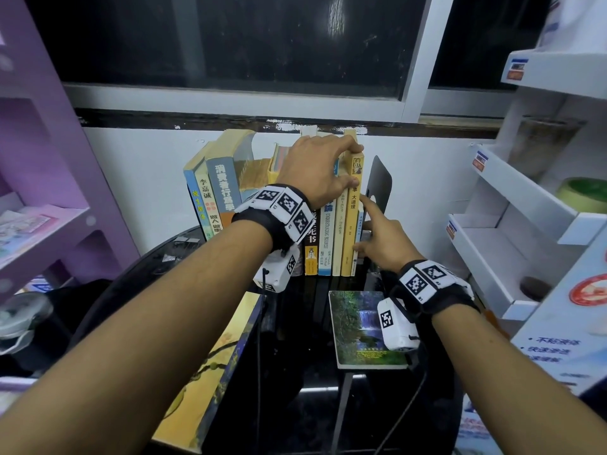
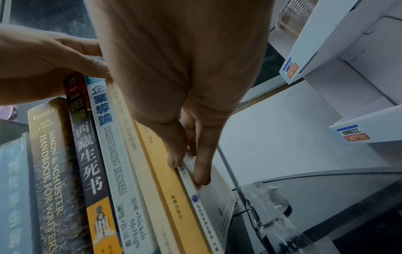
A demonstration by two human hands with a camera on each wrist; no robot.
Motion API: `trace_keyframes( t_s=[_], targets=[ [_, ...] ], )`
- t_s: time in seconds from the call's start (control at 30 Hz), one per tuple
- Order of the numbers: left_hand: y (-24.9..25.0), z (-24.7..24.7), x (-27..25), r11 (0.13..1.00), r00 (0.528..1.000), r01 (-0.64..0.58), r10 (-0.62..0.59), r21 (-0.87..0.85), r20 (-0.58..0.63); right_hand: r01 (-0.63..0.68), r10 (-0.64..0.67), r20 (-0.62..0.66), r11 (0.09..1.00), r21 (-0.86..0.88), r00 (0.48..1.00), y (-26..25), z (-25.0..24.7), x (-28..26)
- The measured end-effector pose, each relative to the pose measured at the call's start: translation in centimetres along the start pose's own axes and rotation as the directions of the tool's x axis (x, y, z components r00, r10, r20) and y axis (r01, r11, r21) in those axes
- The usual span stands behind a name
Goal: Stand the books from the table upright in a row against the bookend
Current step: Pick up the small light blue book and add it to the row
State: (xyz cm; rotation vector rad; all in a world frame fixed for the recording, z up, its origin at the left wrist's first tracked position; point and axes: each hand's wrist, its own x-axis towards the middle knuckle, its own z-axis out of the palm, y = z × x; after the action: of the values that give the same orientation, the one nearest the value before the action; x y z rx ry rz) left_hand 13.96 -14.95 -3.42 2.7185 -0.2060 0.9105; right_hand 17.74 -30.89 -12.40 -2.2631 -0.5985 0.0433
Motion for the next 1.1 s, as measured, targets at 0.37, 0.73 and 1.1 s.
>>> trace_keyframes(
  t_s=[0.37, 0.73, 1.1],
  targets=[
    [-0.2, 0.3, -0.1, 0.999, 0.999, -0.036, 0.037, 0.027, -0.025, -0.004, 0.005, 0.032, 0.999, -0.039, 0.999, -0.1, 0.1, 0.1],
    [-0.8, -0.4, -0.8, 0.991, 0.995, -0.095, 0.095, -0.09, 0.002, -0.01, 0.011, 0.018, 0.998, -0.069, 1.0, -0.4, -1.1, -1.3],
    [0.6, 1.1, -7.3, 0.974, 0.994, -0.073, 0.052, -0.215, -0.101, -0.07, 0.116, 0.179, 0.966, -0.247, 0.977, 0.0, -2.5, -5.4]
  ],
)
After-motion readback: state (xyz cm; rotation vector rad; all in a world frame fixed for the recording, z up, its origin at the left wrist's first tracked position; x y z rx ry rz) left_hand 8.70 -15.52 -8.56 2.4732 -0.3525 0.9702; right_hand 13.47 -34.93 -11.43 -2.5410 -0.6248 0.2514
